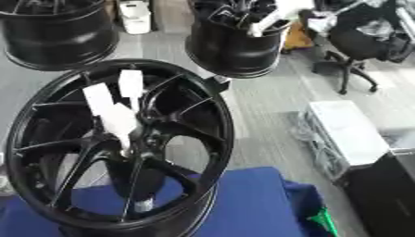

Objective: Pull the pin out of the wheel hub.

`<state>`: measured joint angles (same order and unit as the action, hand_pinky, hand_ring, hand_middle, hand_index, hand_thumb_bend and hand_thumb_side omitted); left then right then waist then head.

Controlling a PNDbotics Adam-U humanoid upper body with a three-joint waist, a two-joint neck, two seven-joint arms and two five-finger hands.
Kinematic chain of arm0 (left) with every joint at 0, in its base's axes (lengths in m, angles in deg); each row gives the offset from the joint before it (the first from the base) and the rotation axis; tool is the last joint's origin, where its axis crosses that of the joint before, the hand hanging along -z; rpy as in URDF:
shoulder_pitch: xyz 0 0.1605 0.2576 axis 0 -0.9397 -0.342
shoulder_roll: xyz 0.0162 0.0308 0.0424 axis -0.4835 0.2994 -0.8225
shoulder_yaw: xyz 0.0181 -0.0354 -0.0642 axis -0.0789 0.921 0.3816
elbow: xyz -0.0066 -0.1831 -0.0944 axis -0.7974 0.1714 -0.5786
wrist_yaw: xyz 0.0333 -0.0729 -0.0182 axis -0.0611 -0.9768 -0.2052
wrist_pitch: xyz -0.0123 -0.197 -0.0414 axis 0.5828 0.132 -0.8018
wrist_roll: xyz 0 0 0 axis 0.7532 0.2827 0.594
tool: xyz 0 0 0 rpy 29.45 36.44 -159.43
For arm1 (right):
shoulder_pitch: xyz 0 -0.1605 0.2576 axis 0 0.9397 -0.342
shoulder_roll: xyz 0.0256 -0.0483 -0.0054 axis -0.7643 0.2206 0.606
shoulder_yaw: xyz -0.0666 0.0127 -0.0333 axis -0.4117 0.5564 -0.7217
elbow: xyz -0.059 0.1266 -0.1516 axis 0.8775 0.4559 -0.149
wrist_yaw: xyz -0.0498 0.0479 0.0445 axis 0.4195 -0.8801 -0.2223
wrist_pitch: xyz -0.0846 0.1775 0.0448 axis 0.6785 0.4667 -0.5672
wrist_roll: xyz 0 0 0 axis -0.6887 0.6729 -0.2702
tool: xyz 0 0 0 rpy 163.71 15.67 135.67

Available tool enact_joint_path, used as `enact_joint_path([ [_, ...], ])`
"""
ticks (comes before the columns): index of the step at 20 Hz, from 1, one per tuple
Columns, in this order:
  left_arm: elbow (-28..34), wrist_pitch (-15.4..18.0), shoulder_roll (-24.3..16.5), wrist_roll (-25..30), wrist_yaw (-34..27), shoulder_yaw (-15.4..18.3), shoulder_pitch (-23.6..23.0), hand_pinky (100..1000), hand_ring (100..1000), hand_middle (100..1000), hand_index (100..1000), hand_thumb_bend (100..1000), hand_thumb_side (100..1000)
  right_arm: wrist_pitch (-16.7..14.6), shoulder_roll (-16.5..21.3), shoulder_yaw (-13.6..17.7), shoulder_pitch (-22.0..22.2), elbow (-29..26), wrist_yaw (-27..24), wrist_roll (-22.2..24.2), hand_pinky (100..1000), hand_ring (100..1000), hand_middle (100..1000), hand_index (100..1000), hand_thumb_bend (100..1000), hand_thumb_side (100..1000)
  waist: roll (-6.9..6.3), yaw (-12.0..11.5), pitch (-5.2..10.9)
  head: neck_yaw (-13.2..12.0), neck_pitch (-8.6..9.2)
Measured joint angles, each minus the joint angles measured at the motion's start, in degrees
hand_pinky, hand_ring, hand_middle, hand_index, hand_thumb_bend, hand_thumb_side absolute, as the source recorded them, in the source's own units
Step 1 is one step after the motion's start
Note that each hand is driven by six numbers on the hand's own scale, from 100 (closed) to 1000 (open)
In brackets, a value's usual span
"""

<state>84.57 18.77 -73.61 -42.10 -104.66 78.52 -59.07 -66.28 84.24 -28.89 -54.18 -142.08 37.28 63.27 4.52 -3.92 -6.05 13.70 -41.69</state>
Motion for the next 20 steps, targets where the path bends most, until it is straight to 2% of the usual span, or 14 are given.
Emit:
enact_joint_path([
  [2,0.1,0.1,0.2,-0.3,-0.1,0.3,0.0,717,763,645,730,469,633,2.3,-4.9,4.6,7.7,4.3,0.1,-9.4,713,698,661,837,100,231,-0.23,0.1,-0.24,0.0,-0.06],
  [3,0.1,0.1,0.2,-0.4,-0.1,0.4,0.0,717,763,645,730,468,633,3.4,-7.7,6.1,11.0,7.2,0.0,-13.7,757,752,765,893,100,218,-0.35,0.2,-0.36,-0.1,-0.09],
  [4,0.2,0.2,0.3,-0.6,-0.2,0.5,0.1,717,763,645,730,467,633,4.5,-10.7,7.2,13.9,10.6,-0.3,-17.4,778,778,818,916,100,467,-0.54,0.3,-0.41,-0.1,-0.19],
  [5,0.2,0.2,0.3,-0.7,-0.2,0.5,0.1,717,763,645,730,467,633,5.3,-13.6,7.9,16.1,13.8,-0.9,-20.2,785,788,836,921,100,590,-0.78,0.4,-0.41,-0.1,-0.35],
  [7,0.3,0.3,0.3,-0.8,-0.2,0.7,0.1,717,764,645,730,466,633,5.8,-18.9,8.4,18.6,18.6,-3.4,-24.8,780,785,838,919,100,694,-1.26,0.5,-0.41,-0.1,-0.52],
  [9,0.3,0.4,0.7,-0.9,-0.2,0.7,0.1,717,764,645,730,466,633,5.7,-23.8,8.4,19.5,21.2,-6.3,-29.7,771,768,823,907,100,633,-1.56,0.8,-0.39,-0.1,-0.56],
  [11,0.3,0.4,0.8,-1.0,-0.2,0.7,0.1,717,764,646,730,465,633,5.4,-27.7,8.4,19.5,21.5,-7.5,-34.4,756,751,804,892,100,598,-1.67,0.9,-0.30,0.0,-0.82],
  [15,0.3,0.6,0.8,-1.0,-0.2,0.7,-0.1,717,765,646,730,465,633,5.7,-34.8,7.8,18.4,16.8,-5.1,-40.1,729,724,771,874,100,568,-2.27,1.2,0.12,0.0,-1.19],
  [20,0.3,0.7,1.3,-1.0,-0.2,0.7,-0.2,717,766,646,730,463,633,5.7,-39.7,5.3,16.3,8.0,-1.4,-40.8,684,678,717,849,100,508,-2.37,1.1,0.11,0.0,-1.46],
])
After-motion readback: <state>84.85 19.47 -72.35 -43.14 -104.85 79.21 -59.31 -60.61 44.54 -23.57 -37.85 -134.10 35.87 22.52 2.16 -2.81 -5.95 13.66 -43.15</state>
